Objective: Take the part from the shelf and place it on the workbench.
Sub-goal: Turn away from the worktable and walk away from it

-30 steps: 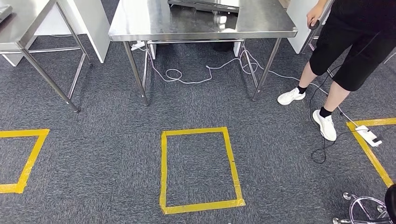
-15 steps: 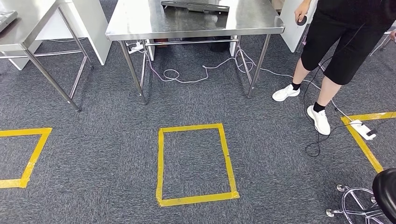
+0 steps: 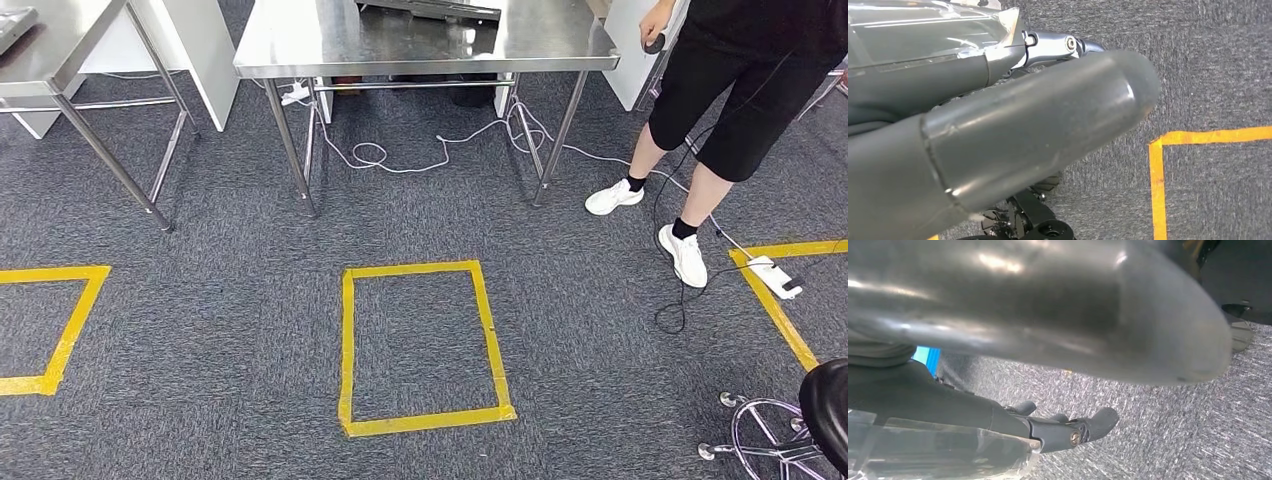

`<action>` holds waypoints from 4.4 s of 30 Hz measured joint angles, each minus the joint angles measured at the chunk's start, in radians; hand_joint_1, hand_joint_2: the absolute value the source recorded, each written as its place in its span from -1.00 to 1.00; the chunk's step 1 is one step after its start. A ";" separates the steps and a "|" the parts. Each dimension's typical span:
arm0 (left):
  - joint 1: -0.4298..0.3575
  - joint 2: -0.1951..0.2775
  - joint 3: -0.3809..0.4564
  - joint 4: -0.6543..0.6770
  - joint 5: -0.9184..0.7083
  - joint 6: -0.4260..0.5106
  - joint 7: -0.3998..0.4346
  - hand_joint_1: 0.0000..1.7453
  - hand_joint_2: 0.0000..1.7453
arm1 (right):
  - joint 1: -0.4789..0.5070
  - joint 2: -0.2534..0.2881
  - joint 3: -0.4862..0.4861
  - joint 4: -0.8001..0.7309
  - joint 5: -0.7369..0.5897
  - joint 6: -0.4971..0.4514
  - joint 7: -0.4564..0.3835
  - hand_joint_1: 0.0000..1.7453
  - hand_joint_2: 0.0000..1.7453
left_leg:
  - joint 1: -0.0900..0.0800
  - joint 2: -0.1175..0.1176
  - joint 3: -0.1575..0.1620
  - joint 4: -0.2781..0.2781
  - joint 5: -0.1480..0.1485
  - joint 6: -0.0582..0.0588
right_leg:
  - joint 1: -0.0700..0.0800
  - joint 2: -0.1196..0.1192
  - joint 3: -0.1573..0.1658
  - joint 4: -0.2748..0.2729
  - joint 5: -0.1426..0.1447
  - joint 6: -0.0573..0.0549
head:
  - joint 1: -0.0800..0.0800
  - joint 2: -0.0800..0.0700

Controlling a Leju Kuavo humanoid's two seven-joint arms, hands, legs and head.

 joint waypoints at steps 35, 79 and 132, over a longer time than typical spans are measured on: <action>-0.009 0.017 -0.023 0.021 -0.001 0.017 0.000 -1.00 -1.00 | -0.004 0.004 -0.014 0.005 -0.013 0.018 0.052 -1.00 -1.00 | 0.016 -0.094 -0.016 0.021 -0.004 0.023 | -0.009 0.141 -0.079 0.039 0.047 0.001 | 0.004 0.000; -0.007 -0.013 -0.041 0.013 0.026 0.045 0.000 -1.00 -1.00 | -0.011 -0.005 -0.017 0.006 0.023 0.024 0.070 -1.00 -1.00 | 0.017 0.093 -0.010 0.010 -0.007 0.003 | -0.020 -0.055 -0.071 0.046 0.022 0.042 | 0.016 0.000; 0.002 -0.028 0.001 0.014 0.017 0.049 0.095 -1.00 -1.00 | -0.009 0.006 -0.015 0.008 -0.027 0.006 0.079 -1.00 -1.00 | 0.037 -0.012 -0.021 0.034 -0.018 0.014 | -0.022 0.045 -0.200 0.218 -0.021 0.020 | 0.018 0.000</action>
